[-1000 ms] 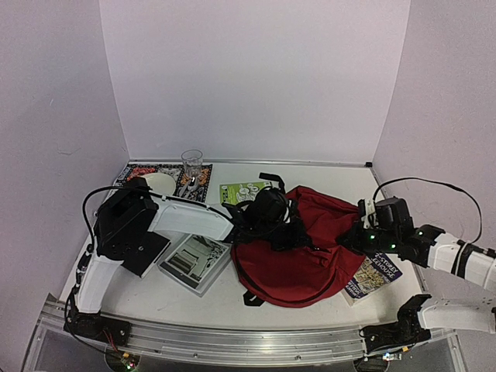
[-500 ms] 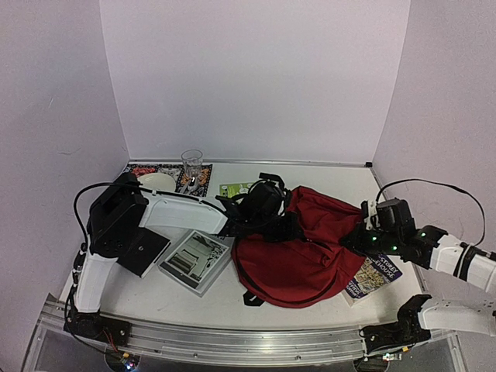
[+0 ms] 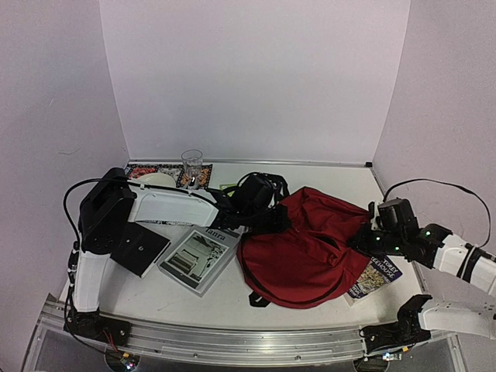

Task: Pack the student bag
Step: Unzip the lower front pocket of the student bag, then pick up the lower front pocket of the student bag.

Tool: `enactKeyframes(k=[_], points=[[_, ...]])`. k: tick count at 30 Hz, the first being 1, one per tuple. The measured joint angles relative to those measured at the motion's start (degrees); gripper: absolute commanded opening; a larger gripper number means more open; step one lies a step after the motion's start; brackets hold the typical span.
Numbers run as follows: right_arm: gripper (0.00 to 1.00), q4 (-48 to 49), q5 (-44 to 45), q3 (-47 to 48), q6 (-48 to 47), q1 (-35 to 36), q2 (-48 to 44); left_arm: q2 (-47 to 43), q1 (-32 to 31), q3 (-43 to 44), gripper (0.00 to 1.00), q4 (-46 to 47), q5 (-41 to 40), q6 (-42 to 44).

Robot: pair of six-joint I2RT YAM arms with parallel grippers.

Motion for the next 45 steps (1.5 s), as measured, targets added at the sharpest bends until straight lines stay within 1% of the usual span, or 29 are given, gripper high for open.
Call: enactKeyframes(k=[13, 23, 24, 25, 26, 27, 28, 31, 33, 37, 41, 43, 45], points=[[0.00, -7.02, 4.85, 1.93, 1.93, 0.02, -4.39, -1.15, 1.28, -2.24, 0.00, -2.56, -4.73, 3.06], [0.01, -9.57, 5.84, 2.36, 3.56, 0.02, -5.77, -1.15, 1.26, -2.22, 0.00, -3.82, -7.19, 5.98], [0.03, -9.64, 5.84, 2.36, 3.65, 0.02, -5.77, -1.13, 1.22, -2.18, 0.00, -3.94, -7.22, 6.34], [0.09, -9.73, 5.84, 2.36, 3.65, 0.02, -5.76, -1.10, 1.19, -2.09, 0.00, -4.00, -7.21, 6.77], [0.19, -9.85, 5.81, 2.36, 3.59, 0.02, -5.71, -1.03, 1.15, -1.96, 0.00, -4.09, -7.14, 7.30], [0.26, -10.08, 5.80, 2.51, 3.46, 0.02, -5.52, -0.82, 1.07, -1.50, 0.00, -4.39, -7.07, 7.79], [0.32, -10.52, 5.95, 2.83, 3.12, -0.01, -5.20, -0.51, 0.98, -0.82, 0.00, -4.80, -7.12, 8.45], [0.41, -11.90, 6.23, 4.84, 0.94, -0.25, -3.34, 0.90, 0.60, 1.41, 0.00, -6.16, -7.28, 10.30], [0.47, -12.20, 6.14, 6.34, -0.62, -0.33, -2.14, 1.96, 0.32, 2.65, 0.00, -6.64, -7.26, 11.08], [0.53, -12.86, 4.93, 10.05, -4.54, -0.33, 0.19, 3.21, -0.37, 3.16, 0.01, -7.04, -6.99, 11.91], [0.62, -14.02, 3.04, 14.79, -9.05, -0.29, 4.18, 3.53, -0.58, 3.16, 0.03, -7.09, -6.78, 12.14], [0.65, -14.95, 2.18, 17.47, -11.52, -0.04, 6.43, 3.53, -0.60, 3.18, 0.06, -6.96, -6.71, 12.16], [0.67, -15.94, 1.64, 20.17, -13.83, 0.68, 8.66, 3.53, -0.60, 3.18, 0.12, -6.95, -6.35, 12.12]])
